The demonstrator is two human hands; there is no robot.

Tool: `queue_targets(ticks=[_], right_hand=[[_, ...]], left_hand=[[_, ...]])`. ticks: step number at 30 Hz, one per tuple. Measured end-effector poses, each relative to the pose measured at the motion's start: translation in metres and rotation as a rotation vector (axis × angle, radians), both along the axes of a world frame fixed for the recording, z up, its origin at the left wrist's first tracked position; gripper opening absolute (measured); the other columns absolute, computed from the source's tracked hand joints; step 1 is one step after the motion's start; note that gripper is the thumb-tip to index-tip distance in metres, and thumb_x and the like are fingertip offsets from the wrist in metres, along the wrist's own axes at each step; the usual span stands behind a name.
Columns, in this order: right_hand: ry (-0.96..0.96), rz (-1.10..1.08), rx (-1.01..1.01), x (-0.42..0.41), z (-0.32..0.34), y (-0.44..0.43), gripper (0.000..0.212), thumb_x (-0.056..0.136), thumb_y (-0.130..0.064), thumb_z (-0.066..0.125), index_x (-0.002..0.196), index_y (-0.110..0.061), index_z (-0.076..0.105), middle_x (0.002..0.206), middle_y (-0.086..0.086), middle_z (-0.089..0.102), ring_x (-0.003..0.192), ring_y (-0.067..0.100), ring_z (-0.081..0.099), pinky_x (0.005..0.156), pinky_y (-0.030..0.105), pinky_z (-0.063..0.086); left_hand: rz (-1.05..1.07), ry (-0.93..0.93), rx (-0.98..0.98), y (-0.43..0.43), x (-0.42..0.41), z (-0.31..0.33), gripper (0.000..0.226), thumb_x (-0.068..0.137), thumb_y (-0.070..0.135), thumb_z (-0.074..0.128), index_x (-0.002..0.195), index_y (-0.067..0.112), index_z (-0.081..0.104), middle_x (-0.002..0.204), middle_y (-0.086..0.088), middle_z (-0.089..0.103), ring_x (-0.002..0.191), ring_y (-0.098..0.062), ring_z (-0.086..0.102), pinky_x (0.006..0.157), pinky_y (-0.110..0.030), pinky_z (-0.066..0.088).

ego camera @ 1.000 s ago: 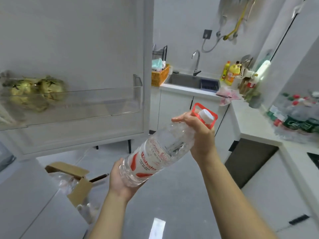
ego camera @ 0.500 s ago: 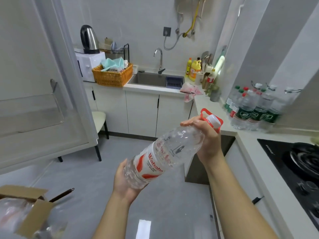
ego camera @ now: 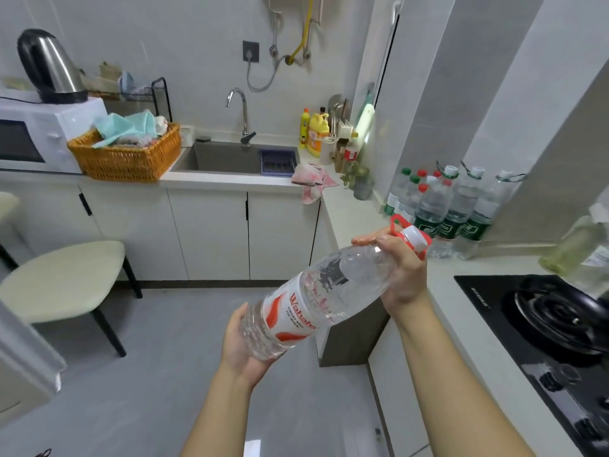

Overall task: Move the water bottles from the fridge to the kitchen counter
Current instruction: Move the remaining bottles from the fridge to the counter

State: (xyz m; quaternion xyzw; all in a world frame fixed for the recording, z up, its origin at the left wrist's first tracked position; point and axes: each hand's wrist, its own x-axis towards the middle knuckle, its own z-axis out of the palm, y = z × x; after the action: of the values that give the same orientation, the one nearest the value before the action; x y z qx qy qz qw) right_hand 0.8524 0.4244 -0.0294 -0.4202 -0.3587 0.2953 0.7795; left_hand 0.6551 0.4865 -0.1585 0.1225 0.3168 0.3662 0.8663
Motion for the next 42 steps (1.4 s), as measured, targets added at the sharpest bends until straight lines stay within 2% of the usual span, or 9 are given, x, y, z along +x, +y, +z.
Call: queue_targets(ticks=[6,12,18,20,23,29,35,38,42], right_hand=[[0.037,-0.087,0.007,0.042,-0.003,0.038,0.021,0.07,-0.007,0.056,0.083,0.01,0.057,0.064,0.01,0.069,0.068,0.024,0.069,0.069,0.03,0.056],[0.026,-0.172,-0.023,0.086,-0.008,0.06,0.02,0.069,-0.007,0.056,0.08,0.009,0.061,0.065,0.01,0.071,0.068,0.022,0.068,0.069,0.027,0.055],[0.024,-0.214,-0.023,0.156,-0.018,0.085,0.013,0.07,-0.006,0.059,0.07,0.005,0.066,0.065,0.01,0.07,0.07,0.026,0.066,0.075,0.034,0.055],[0.041,-0.197,-0.026,0.186,-0.02,0.096,0.015,0.07,-0.007,0.06,0.06,-0.01,0.07,0.067,0.011,0.07,0.071,0.029,0.065,0.077,0.039,0.054],[0.014,-0.216,-0.026,0.229,-0.02,0.112,0.01,0.069,-0.005,0.06,0.066,0.001,0.067,0.067,0.01,0.069,0.07,0.026,0.065,0.073,0.034,0.055],[-0.092,-0.302,-0.134,0.293,-0.028,0.148,0.003,0.068,-0.008,0.067,0.068,-0.006,0.067,0.067,0.002,0.07,0.07,0.016,0.068,0.071,0.024,0.055],[-0.267,-0.369,-0.222,0.333,-0.04,0.202,0.019,0.075,0.007,0.075,0.071,0.004,0.057,0.064,0.008,0.06,0.06,0.015,0.059,0.059,0.026,0.051],[-0.295,-0.407,-0.257,0.348,-0.05,0.235,0.028,0.074,0.003,0.074,0.068,0.002,0.046,0.063,0.01,0.05,0.06,0.019,0.049,0.057,0.032,0.043],[-0.317,-0.442,-0.29,0.367,-0.061,0.277,0.031,0.071,-0.008,0.071,0.066,-0.001,0.042,0.062,0.006,0.04,0.057,0.015,0.039,0.054,0.03,0.036]], left_hand=[[-0.089,-0.021,-0.03,0.056,0.047,0.001,0.051,0.097,0.043,0.039,0.117,0.004,0.065,0.113,-0.024,0.067,0.093,-0.039,0.069,0.074,-0.051,0.057],[-0.135,0.004,-0.117,0.079,0.098,-0.012,0.054,0.095,0.047,0.042,0.128,0.007,0.059,0.124,-0.023,0.063,0.109,-0.04,0.063,0.097,-0.053,0.047],[-0.135,0.026,-0.193,0.1,0.174,-0.014,0.053,0.097,0.049,0.041,0.121,0.005,0.061,0.113,-0.024,0.068,0.095,-0.039,0.07,0.08,-0.052,0.057],[-0.13,0.022,-0.208,0.109,0.206,-0.013,0.055,0.098,0.05,0.04,0.119,0.004,0.062,0.113,-0.025,0.068,0.095,-0.04,0.07,0.084,-0.053,0.056],[-0.14,0.081,-0.216,0.125,0.258,-0.013,0.053,0.099,0.049,0.039,0.113,0.004,0.064,0.112,-0.023,0.068,0.103,-0.037,0.067,0.096,-0.052,0.049],[-0.22,0.833,0.406,0.159,0.349,-0.047,0.023,0.098,0.025,0.052,0.114,0.014,0.064,0.096,0.002,0.069,0.085,-0.013,0.066,0.066,-0.026,0.055],[-0.399,0.84,1.05,0.176,0.393,-0.055,0.047,0.08,0.024,0.074,0.117,0.038,0.049,0.113,0.017,0.061,0.104,-0.001,0.061,0.082,-0.01,0.05],[-0.446,0.796,1.071,0.198,0.419,-0.064,0.066,0.069,0.033,0.084,0.124,0.036,0.047,0.115,0.016,0.062,0.104,0.002,0.061,0.084,-0.015,0.052],[-0.412,0.839,1.038,0.231,0.446,-0.075,0.061,0.063,0.03,0.085,0.112,0.039,0.049,0.106,0.018,0.064,0.093,0.007,0.062,0.081,-0.019,0.054]])
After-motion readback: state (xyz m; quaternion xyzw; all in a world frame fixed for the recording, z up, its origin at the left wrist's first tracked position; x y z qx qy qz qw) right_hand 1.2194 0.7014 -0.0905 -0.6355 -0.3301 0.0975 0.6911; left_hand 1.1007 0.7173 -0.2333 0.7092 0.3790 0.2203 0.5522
